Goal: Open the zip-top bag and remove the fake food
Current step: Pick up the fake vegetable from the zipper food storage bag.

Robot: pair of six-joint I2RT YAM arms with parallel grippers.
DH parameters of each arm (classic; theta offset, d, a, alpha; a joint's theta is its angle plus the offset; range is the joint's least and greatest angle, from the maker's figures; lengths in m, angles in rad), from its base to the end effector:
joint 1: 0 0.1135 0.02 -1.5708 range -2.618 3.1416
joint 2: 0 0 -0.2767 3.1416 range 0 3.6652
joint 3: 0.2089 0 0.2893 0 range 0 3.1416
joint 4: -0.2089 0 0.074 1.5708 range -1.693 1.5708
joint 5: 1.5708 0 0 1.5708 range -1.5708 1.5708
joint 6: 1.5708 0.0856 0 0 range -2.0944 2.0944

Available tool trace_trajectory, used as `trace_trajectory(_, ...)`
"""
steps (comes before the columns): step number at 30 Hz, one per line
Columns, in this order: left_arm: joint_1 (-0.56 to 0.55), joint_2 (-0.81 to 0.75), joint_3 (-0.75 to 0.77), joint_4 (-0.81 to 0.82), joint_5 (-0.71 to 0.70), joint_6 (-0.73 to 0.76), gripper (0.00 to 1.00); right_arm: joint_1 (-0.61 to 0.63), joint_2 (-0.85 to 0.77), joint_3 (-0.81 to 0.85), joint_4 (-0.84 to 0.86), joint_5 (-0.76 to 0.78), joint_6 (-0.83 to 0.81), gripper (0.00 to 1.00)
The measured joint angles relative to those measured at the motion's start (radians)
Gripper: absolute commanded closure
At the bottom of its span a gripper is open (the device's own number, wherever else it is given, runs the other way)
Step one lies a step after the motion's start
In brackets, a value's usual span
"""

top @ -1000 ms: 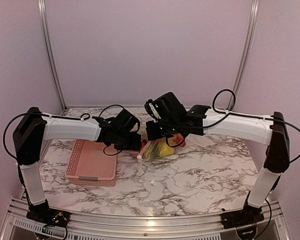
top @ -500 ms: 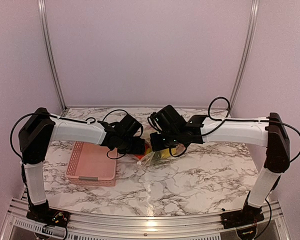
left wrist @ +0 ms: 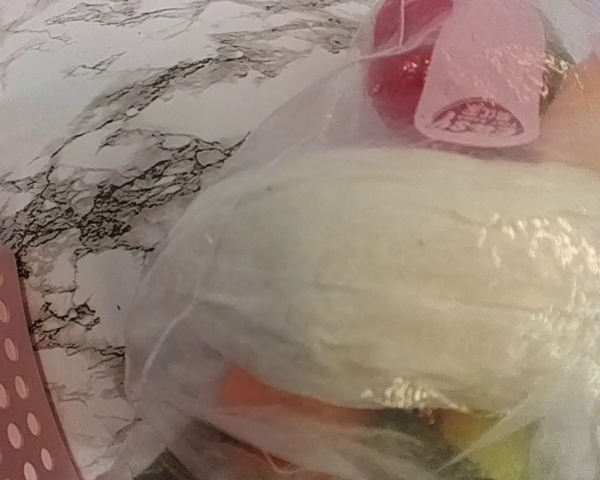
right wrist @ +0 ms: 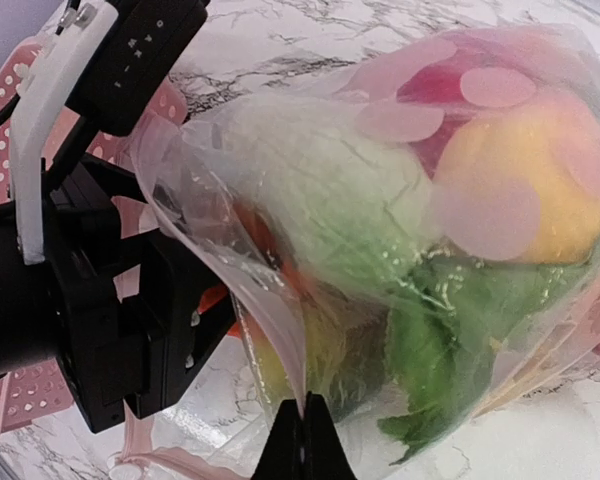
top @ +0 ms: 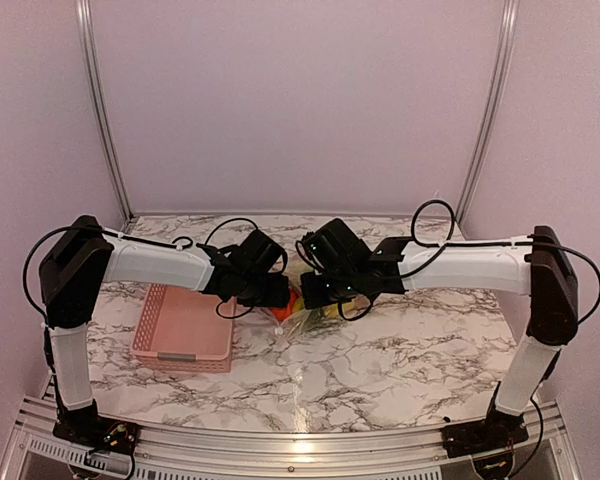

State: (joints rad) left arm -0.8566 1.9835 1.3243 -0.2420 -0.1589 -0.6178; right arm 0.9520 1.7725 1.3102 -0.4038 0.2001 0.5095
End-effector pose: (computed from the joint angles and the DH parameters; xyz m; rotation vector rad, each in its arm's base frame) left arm 0.3311 -0.3613 0.1168 0.2298 2.4985 -0.4387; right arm 0.2794 0.3630 0.1918 -0.4506 2.4166 0.4192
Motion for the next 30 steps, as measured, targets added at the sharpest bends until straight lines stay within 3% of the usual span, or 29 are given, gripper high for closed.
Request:
trace_trajectory(4,0.0,0.0,0.0,0.01,0.0,0.0,0.6,0.0,0.015,0.0,0.0,0.0,0.0,1.0)
trace_trajectory(9,0.0,0.0,-0.003,0.017,0.0,0.001,0.68,0.0,0.029,0.002,0.001,0.0,-0.001,1.0)
trace_trajectory(30,0.0,-0.076,-0.054,0.024,0.034,0.016,0.71,0.0,0.062,0.032,0.002,0.011,-0.013,1.0)
